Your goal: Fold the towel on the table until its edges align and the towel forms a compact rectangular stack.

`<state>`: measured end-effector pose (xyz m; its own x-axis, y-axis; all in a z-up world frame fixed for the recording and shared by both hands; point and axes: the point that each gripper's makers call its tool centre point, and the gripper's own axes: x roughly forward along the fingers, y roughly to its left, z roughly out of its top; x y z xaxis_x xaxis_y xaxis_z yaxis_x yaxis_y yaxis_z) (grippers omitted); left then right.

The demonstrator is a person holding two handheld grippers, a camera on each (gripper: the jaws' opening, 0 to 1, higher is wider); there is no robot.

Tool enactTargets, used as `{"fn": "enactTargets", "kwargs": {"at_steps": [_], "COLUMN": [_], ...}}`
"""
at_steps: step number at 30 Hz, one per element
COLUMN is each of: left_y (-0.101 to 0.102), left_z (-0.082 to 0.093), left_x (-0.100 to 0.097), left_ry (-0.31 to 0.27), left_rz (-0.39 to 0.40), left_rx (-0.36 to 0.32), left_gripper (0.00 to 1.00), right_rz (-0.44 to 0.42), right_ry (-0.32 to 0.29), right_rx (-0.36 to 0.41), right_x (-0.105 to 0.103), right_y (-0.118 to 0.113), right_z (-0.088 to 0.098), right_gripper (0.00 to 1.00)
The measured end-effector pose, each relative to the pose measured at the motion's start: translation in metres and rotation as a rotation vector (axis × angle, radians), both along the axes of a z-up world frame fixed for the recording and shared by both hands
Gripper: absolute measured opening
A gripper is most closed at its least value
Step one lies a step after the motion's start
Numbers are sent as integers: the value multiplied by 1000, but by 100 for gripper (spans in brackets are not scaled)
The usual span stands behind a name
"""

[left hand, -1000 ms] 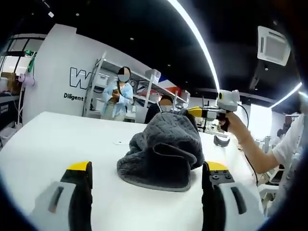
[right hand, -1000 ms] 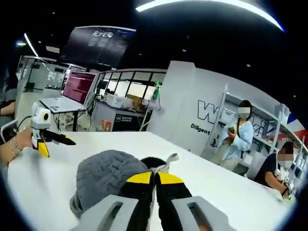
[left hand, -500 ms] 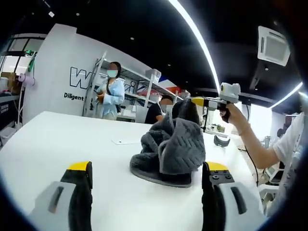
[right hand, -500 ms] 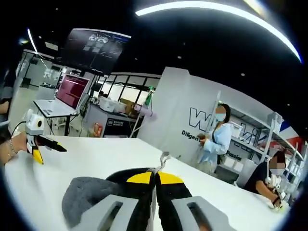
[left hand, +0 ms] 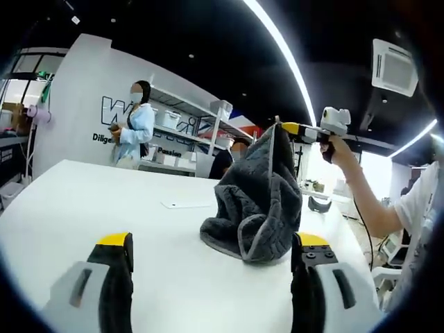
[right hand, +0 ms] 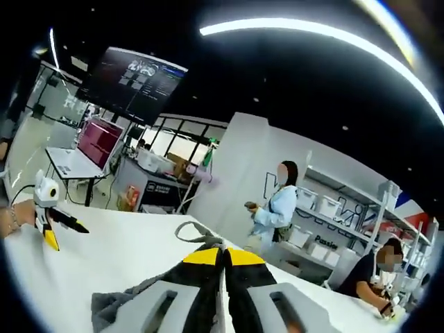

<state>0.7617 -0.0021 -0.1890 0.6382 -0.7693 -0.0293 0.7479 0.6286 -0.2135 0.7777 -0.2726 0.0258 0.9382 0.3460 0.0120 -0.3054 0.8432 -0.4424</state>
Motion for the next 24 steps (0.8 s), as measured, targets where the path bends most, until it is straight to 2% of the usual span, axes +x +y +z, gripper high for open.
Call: {"fn": "enactTargets", "kwargs": {"at_steps": [9, 14, 19, 24], "left_y": [1, 0, 0, 0], "left_z": [1, 1, 1, 0], "left_x": [-1, -1, -2, -1], "left_ry": [2, 2, 2, 4], "left_rz": [1, -1, -1, 2], "left_rx": [-7, -6, -4, -4], "left_gripper": [99, 99, 99, 99], "right_rz": [-9, -7, -3, 3], "right_ry": [-70, -102, -129, -139], "right_rx": [-32, -22, -23, -36], "right_x": [-11, -19, -28, -33], "right_y": [-1, -8, -10, -7], "right_z": [43, 70, 91, 101], "right_gripper": [3, 3, 3, 3]}}
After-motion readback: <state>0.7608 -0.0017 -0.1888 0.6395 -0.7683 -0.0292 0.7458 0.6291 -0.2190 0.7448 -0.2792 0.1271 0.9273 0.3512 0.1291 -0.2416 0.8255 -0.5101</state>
